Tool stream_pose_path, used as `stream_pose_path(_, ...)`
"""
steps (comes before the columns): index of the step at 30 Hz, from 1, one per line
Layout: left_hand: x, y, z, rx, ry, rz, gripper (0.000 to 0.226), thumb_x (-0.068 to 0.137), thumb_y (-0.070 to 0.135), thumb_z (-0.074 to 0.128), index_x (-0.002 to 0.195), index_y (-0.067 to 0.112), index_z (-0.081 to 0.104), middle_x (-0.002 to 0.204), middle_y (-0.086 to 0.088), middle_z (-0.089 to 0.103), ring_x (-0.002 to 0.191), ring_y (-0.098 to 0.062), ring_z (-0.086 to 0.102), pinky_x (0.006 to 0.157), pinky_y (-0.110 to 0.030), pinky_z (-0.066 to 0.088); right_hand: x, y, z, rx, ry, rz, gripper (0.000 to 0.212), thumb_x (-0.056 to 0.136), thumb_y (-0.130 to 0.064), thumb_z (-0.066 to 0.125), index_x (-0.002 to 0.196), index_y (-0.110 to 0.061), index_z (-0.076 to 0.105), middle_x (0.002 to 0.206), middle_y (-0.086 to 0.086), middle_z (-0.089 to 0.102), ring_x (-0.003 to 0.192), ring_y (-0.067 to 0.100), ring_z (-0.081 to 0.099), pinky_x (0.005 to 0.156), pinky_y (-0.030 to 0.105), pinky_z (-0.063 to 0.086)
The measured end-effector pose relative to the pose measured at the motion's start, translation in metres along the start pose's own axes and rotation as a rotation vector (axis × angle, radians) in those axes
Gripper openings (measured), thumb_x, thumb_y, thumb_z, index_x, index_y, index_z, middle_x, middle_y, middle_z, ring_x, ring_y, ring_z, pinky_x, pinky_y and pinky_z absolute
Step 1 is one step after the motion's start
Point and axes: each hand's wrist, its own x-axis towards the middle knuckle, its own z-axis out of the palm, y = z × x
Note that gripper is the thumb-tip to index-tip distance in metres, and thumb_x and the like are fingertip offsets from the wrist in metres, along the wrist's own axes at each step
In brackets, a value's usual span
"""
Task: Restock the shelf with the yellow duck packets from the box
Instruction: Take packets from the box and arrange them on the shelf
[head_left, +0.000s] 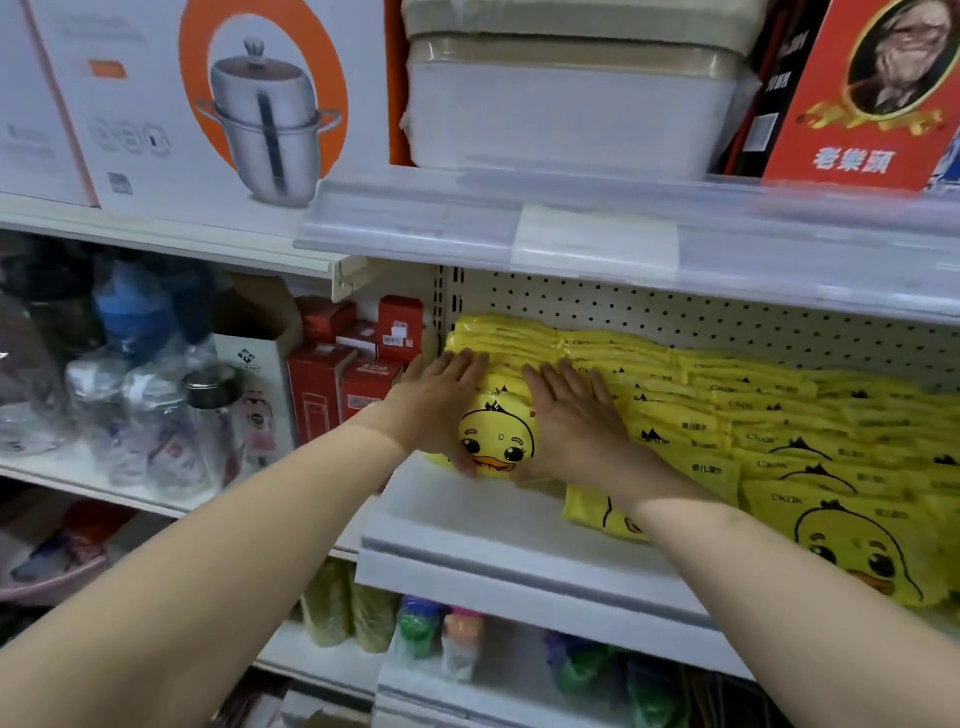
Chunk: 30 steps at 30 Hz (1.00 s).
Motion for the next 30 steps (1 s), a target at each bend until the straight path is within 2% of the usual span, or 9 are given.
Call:
stream_pose_path(3, 0.005, -0.003, -0.001, 0.059, 0.002, 0.028, 0.152, 0.049, 0.069, 0.082, 0.154, 0.015, -0.015, 0.163, -0.009, -0.006, 0.151, -0.024, -0.005, 0.121, -0.048, -0.001, 0.004, -0.003, -0.002, -0.009, -0.025, -0.006, 0.139, 0.061, -0.065, 0.081, 0.158, -0.022, -0.009, 0.167, 0.001, -0.006, 0.153, 0.021, -0.012, 0.123, 0.050, -0.003)
stream_pose_path(8, 0.015, -0.005, 0.005, 0.087, 0.050, 0.068, 0.148, 0.054, 0.066, 0.082, 0.154, 0.008, -0.010, 0.163, -0.016, 0.000, 0.150, -0.028, 0.003, 0.121, -0.047, 0.009, 0.014, -0.008, 0.002, -0.044, -0.027, 0.052, 0.139, 0.061, -0.064, 0.082, 0.157, -0.021, -0.008, 0.167, 0.000, -0.003, 0.153, 0.019, -0.005, 0.123, 0.049, 0.003)
stream_pose_path(18, 0.029, -0.011, 0.008, 0.067, 0.069, 0.044, 0.143, 0.056, 0.061, 0.084, 0.155, 0.013, -0.007, 0.163, -0.012, 0.001, 0.150, -0.027, 0.006, 0.119, -0.053, 0.016, 0.028, -0.010, -0.001, -0.079, -0.008, 0.087, 0.134, 0.060, -0.064, 0.082, 0.158, -0.024, 0.000, 0.167, -0.002, 0.006, 0.153, 0.016, 0.005, 0.123, 0.049, 0.008)
stream_pose_path(21, 0.025, -0.013, 0.006, 0.057, 0.069, 0.060, 0.143, 0.054, 0.064, 0.083, 0.155, 0.016, -0.007, 0.163, -0.010, 0.001, 0.150, -0.026, 0.007, 0.118, -0.054, 0.015, 0.024, -0.008, -0.006, -0.065, -0.084, 0.083, 0.140, 0.057, -0.063, 0.084, 0.157, -0.026, -0.006, 0.167, -0.004, -0.002, 0.153, 0.015, -0.001, 0.123, 0.049, 0.004)
stream_pose_path(24, 0.019, -0.017, 0.006, 0.047, 0.039, 0.084, 0.147, 0.052, 0.068, 0.081, 0.154, 0.018, -0.011, 0.163, -0.009, -0.002, 0.151, -0.026, 0.004, 0.119, -0.054, 0.011, 0.018, -0.002, -0.012, -0.075, -0.149, 0.068, 0.140, 0.057, -0.051, 0.088, 0.157, -0.032, -0.010, 0.166, -0.007, -0.006, 0.153, 0.016, -0.003, 0.123, 0.050, 0.002)
stream_pose_path(27, 0.017, -0.016, 0.007, 0.076, 0.046, 0.089, 0.147, 0.052, 0.071, 0.079, 0.154, 0.018, -0.013, 0.163, -0.010, -0.003, 0.151, -0.026, 0.002, 0.120, -0.055, 0.004, 0.017, -0.003, -0.010, -0.096, -0.102, 0.079, 0.134, 0.063, -0.042, 0.089, 0.157, -0.032, -0.007, 0.167, -0.004, 0.000, 0.153, 0.019, 0.003, 0.122, 0.050, 0.006)
stream_pose_path(30, 0.014, -0.013, 0.007, 0.091, 0.091, 0.073, 0.144, 0.055, 0.072, 0.077, 0.154, 0.017, -0.012, 0.163, -0.011, 0.001, 0.150, -0.028, 0.005, 0.119, -0.056, 0.006, 0.017, -0.007, -0.008, -0.109, -0.067, 0.085, 0.132, 0.065, -0.041, 0.089, 0.157, -0.031, -0.006, 0.167, -0.002, 0.003, 0.153, 0.021, 0.005, 0.122, 0.050, 0.007)
